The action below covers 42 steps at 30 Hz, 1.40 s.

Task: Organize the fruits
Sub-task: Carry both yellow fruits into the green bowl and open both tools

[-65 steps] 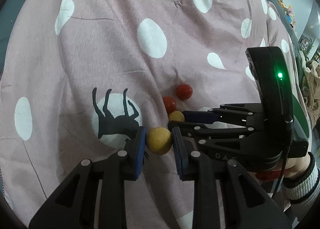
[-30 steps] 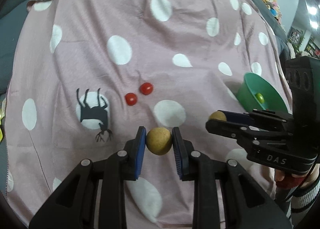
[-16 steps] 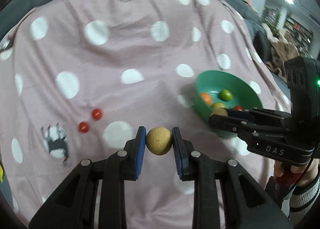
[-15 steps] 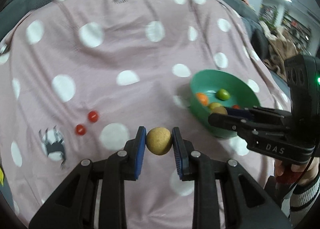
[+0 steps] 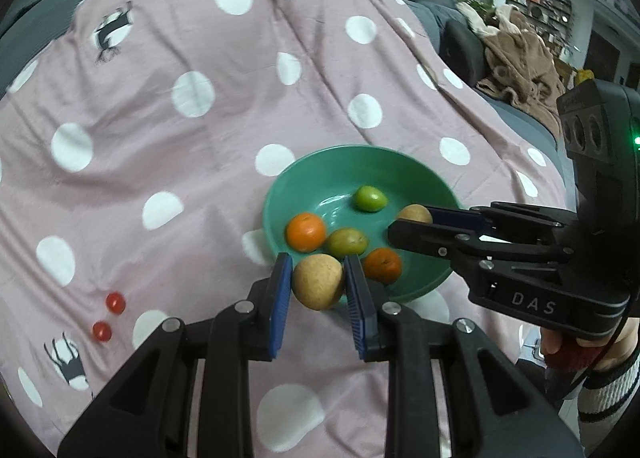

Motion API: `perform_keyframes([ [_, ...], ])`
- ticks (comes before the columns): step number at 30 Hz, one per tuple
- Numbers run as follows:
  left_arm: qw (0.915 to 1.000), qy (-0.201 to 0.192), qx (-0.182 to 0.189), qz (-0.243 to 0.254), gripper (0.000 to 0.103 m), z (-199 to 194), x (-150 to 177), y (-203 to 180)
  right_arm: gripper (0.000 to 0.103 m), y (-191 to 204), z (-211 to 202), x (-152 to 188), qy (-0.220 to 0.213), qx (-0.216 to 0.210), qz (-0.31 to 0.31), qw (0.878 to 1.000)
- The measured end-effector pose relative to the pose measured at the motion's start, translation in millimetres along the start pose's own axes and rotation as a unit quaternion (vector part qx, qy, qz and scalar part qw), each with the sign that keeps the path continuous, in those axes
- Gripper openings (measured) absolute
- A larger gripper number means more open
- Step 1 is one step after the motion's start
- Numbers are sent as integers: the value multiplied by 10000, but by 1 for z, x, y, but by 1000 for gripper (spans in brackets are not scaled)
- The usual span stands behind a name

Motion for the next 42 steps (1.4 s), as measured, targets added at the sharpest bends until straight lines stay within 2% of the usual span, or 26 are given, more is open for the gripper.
perform_keyframes([
  [11, 9994, 56, 103, 314, 27, 18, -18, -29, 27, -25, -14, -2, -137, 116, 147, 9997],
  [22, 9985, 307, 122, 440, 27, 49, -23, -44, 27, -40, -12, -3, -128, 305, 163, 9993],
  [34, 9972, 583, 73, 471, 27, 75, -21, -45, 27, -49, 6, -5, 118, 574, 110, 9982],
  [37, 9968, 658, 5, 443, 38, 78, -17, -42, 27, -49, 9, -4, 179, 658, 78, 9976],
  [39, 9970, 676, -6, 388, 49, 78, -14, -40, 28, -48, 9, -5, 187, 689, 60, 9974],
  [42, 9974, 668, -41, 260, 52, 74, -10, -32, 30, -47, 9, -4, 192, 727, 65, 9971],
])
Point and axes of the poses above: each gripper's, at about its wrist camera, not at the fingertips, and z roughly the way its jaws point, y to its left, x to its underside, the point moved 1 cm from there along z, roughly the way its jaws point, and after that the axes turned 15 degrees about -x, right-handed, at the moved point
